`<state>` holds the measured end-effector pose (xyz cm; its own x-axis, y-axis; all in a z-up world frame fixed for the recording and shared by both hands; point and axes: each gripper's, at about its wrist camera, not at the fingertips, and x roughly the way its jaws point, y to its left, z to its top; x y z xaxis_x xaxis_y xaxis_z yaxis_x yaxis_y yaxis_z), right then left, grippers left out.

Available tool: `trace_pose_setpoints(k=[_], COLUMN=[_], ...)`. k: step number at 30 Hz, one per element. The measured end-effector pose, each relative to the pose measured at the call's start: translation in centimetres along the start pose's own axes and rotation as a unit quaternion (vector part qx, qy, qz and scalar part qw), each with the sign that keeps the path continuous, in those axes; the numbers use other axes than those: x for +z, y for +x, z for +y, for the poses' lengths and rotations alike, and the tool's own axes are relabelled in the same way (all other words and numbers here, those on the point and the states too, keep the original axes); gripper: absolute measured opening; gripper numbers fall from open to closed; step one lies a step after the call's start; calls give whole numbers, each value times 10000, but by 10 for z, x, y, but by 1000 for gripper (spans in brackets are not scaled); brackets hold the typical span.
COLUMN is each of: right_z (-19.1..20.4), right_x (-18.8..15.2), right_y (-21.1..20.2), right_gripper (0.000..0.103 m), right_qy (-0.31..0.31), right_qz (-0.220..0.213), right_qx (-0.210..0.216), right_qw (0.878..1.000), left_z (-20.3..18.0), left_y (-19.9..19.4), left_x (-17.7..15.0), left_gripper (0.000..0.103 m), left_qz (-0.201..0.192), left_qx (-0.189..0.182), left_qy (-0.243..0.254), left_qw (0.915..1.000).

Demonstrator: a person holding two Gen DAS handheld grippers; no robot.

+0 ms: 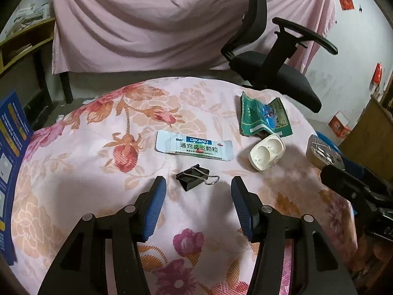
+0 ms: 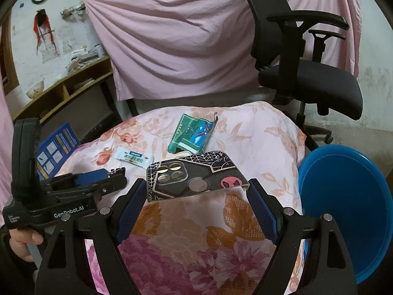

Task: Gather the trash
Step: 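Close the left tool on the black binder clip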

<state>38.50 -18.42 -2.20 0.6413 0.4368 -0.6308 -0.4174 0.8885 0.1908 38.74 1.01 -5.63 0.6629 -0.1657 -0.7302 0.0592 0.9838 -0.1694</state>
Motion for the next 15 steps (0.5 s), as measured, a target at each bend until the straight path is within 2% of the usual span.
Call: trace_pose_setpoints(k=[2, 4, 6, 11, 15], right_z=[1, 1, 2, 2, 2], right_x=[0, 0, 0, 0, 0], right_y=[1, 2, 2, 3, 3], right_gripper=[82, 82, 82, 82, 82], right_qy=[-20, -37, -53, -79, -77], right_qz=[26, 47, 58, 71, 77], right_qx=[-35, -57, -62, -58, -56], right_qw=[10000, 10000, 9999, 9999, 9999], left_z=[0, 0, 3, 6, 5], left_y=[2, 3, 5, 4, 4], left_x=[0, 1, 1, 2, 1], left_gripper=[47, 35, 29, 22, 12], left_qz=[9, 16, 36, 36, 35], left_qx=[16, 27, 37, 26, 20], left_qy=[32, 19, -29, -98, -105], left_qw=[10000, 10000, 10000, 9999, 9999])
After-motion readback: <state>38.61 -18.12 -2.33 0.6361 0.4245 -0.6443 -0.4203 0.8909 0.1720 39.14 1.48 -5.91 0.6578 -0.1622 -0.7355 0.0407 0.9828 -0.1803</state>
